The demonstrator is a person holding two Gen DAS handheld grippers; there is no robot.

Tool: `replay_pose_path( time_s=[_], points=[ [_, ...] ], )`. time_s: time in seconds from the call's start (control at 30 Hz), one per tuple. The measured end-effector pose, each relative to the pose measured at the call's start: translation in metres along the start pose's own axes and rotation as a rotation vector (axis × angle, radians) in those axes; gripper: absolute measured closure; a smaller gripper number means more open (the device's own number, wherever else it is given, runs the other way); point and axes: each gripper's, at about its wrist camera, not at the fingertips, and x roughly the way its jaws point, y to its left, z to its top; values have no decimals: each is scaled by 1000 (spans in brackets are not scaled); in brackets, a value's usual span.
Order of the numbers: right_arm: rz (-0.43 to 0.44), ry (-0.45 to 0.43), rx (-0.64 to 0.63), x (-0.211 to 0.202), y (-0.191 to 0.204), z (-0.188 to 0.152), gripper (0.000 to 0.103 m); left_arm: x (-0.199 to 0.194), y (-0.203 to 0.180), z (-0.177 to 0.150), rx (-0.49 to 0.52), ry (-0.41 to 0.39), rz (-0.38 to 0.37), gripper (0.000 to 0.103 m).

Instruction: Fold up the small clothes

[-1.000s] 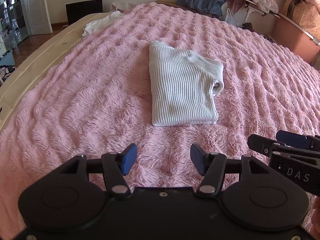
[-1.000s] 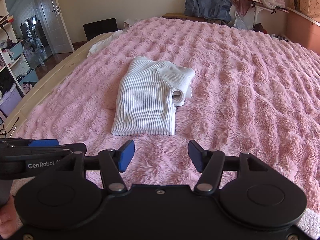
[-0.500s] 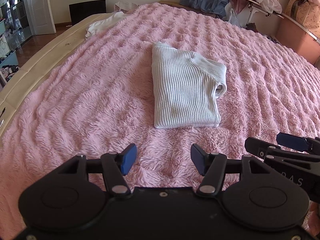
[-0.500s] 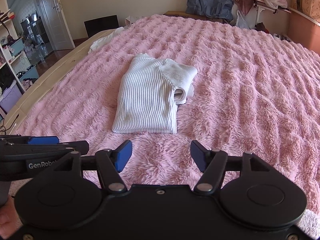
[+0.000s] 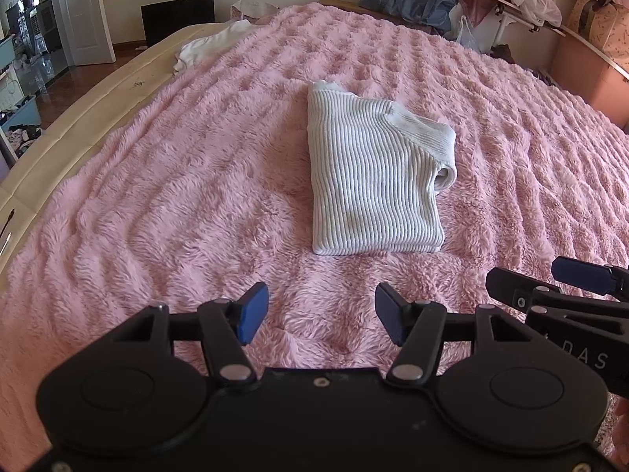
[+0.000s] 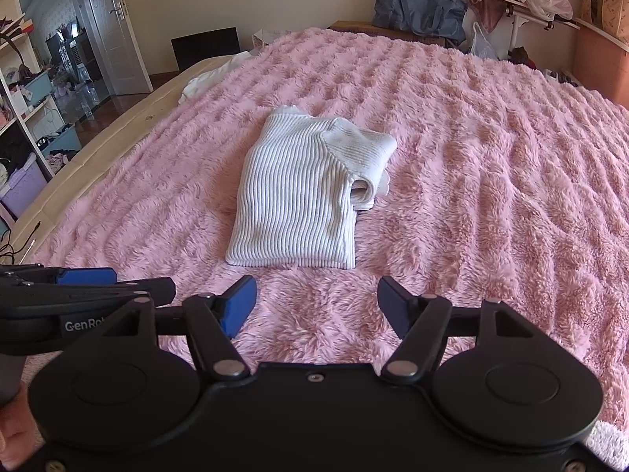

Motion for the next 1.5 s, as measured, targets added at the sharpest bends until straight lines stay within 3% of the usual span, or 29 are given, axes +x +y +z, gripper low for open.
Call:
replay_pose_path(
  time_s=[1.5],
  points=[
    [-5, 5, -23, 1, 4, 0, 28, 5, -2, 0, 6, 26, 19, 39]
  ],
)
